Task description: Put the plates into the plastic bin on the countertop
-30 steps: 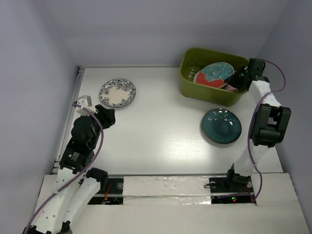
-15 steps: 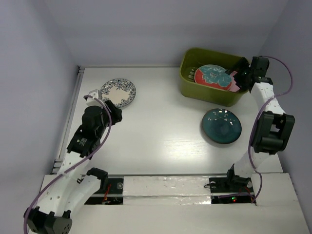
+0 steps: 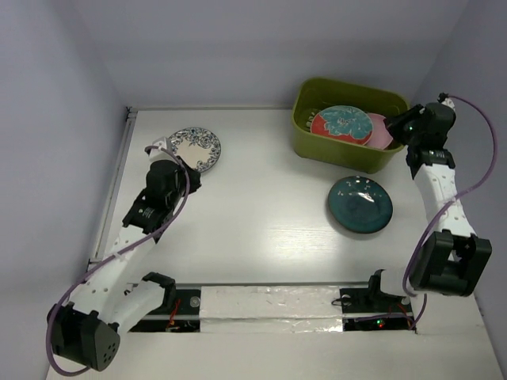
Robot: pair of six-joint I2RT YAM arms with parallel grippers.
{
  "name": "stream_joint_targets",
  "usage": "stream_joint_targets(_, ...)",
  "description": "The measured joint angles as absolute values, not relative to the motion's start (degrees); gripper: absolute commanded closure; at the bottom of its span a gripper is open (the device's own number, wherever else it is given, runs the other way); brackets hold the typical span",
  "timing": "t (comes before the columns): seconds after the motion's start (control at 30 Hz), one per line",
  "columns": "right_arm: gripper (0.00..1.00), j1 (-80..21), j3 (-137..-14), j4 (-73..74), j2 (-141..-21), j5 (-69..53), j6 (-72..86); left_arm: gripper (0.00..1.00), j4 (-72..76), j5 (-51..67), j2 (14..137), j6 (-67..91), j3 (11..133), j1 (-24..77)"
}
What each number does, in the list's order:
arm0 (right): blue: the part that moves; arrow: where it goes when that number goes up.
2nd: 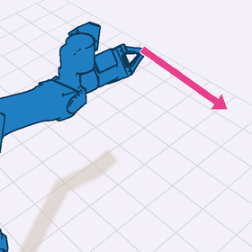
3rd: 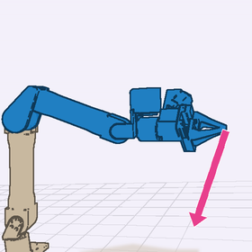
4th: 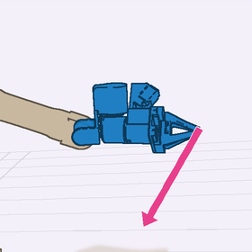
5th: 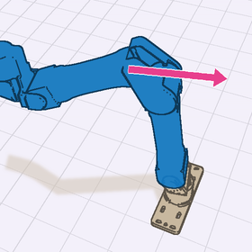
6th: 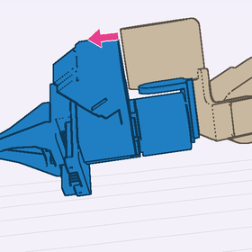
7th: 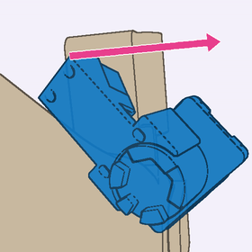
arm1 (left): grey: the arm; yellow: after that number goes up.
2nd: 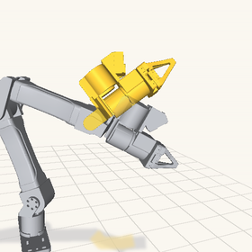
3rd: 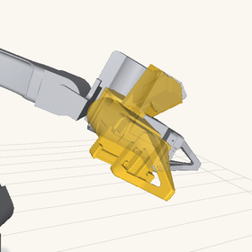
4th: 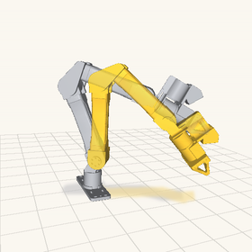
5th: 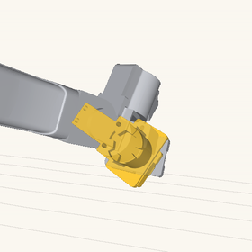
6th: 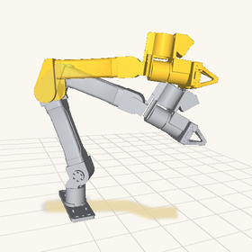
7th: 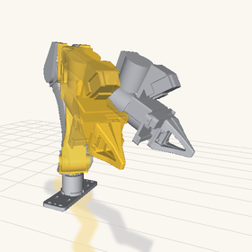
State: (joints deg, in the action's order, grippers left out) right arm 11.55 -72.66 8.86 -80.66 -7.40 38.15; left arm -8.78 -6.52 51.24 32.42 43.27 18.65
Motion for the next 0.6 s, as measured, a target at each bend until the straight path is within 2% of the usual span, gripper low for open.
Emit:
stream_joint_targets(0.07,1.00,11.2,-68.7,6.7,-78.0,-8.6,39.1,0.99,-6.8,-7.0,52.6,33.3,43.3,18.7)
stream_joint_targets(0.23,0.96,7.5,-60.0,1.0,-70.8,-11.5,41.3,1.00,-3.1,-7.9,59.5,35.7,44.1,16.5)
stream_joint_targets(0.37,0.85,-1.2,-55.0,-3.7,-64.6,-13.2,42.4,0.72,0.1,-5.8,66.8,38.9,44.2,9.5)
stream_joint_targets(0.4,0.77,-3.4,-53.9,-4.8,-62.9,-13.6,42.7,0.56,1.0,-5.1,68.5,39.9,44.2,7.3)
stream_joint_targets(0.47,0.72,-7.0,-52.2,-6.9,-60.4,-15.2,42.9,0.49,2.9,-2.8,71.6,41.7,44.2,3.2)
stream_joint_targets(0.5,0.66,-8.3,-51.4,-8.0,-59.3,-15.9,42.9,0.42,4.0,-1.7,73.0,42.6,44.2,1.5)
stream_joint_targets(0.6,0.65,-9.8,-49.3,-9.7,-57.4,-17.2,42.7,0.40,7.4,2.7,77.6,44.7,44.2,-2.7)
